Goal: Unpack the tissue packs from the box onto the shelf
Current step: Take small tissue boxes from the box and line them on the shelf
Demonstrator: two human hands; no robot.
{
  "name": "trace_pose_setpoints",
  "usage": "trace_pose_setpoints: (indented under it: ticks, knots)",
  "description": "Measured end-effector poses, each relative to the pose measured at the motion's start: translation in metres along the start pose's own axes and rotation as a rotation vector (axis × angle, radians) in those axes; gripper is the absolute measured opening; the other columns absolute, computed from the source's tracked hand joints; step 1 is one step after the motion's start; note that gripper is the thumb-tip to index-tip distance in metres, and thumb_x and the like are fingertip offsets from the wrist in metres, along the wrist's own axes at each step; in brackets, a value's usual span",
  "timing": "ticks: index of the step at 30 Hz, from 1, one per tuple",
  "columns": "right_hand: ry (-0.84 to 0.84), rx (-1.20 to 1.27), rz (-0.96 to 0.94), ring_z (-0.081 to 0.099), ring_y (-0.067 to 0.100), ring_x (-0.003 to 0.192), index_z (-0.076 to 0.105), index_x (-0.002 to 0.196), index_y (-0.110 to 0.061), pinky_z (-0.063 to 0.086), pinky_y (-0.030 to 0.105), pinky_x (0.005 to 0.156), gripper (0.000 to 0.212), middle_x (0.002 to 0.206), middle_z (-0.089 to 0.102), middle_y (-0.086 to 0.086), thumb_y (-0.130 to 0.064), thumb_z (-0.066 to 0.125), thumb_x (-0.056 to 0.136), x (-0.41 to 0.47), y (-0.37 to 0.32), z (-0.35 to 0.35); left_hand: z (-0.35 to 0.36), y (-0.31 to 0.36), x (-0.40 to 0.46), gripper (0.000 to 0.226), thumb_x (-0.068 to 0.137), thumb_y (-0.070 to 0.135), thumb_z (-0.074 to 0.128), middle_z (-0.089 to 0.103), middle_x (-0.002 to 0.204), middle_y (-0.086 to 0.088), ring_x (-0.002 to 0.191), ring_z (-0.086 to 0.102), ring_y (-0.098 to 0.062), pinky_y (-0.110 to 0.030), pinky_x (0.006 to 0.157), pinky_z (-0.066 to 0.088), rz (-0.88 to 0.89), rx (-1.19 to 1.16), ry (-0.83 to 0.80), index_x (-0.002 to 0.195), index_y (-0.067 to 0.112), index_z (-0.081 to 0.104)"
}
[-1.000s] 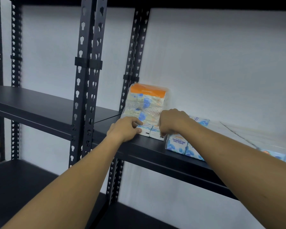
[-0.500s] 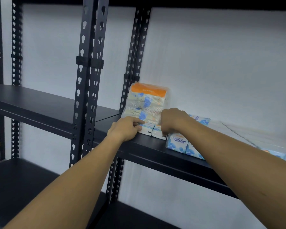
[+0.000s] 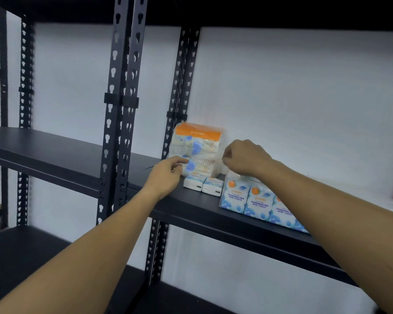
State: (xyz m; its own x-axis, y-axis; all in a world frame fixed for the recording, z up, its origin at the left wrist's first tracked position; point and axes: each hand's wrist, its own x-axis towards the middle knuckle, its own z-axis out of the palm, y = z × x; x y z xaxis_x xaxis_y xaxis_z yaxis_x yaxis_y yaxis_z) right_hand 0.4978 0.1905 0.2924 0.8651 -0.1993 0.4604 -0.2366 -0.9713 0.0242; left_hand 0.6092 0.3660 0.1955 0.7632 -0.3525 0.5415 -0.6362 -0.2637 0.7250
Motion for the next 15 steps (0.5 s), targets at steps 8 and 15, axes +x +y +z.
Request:
trace_pose_setpoints:
  ticks: [8,15]
  knots:
    - [0.045,0.093,0.095,0.064,0.025,0.093,0.072,0.109,-0.021,0.054,0.038,0.083,0.031,0.107,0.071,0.002,-0.024,0.044,0.095,-0.028,0.055,-0.029,0.018,0.052,-0.010,0.025,0.098,0.026,0.048,0.064,0.120,0.008,0.111,0.057,-0.012,-0.031,0.094,0.047,0.087,0.067,-0.018,0.113,0.033,0.066]
    - [-0.079,0.088,0.218,0.063,0.027,0.097,0.069,0.110,-0.010,0.055,0.041,0.086,0.031,0.112,0.069,0.008,-0.017,0.041,0.097,-0.052,0.095,-0.021,0.050,0.127,-0.017,0.027,0.095,0.040,0.050,0.066,0.114,0.009,0.088,0.066,-0.013,-0.039,0.088,0.053,0.158,0.170,-0.049,0.111,0.024,0.067]
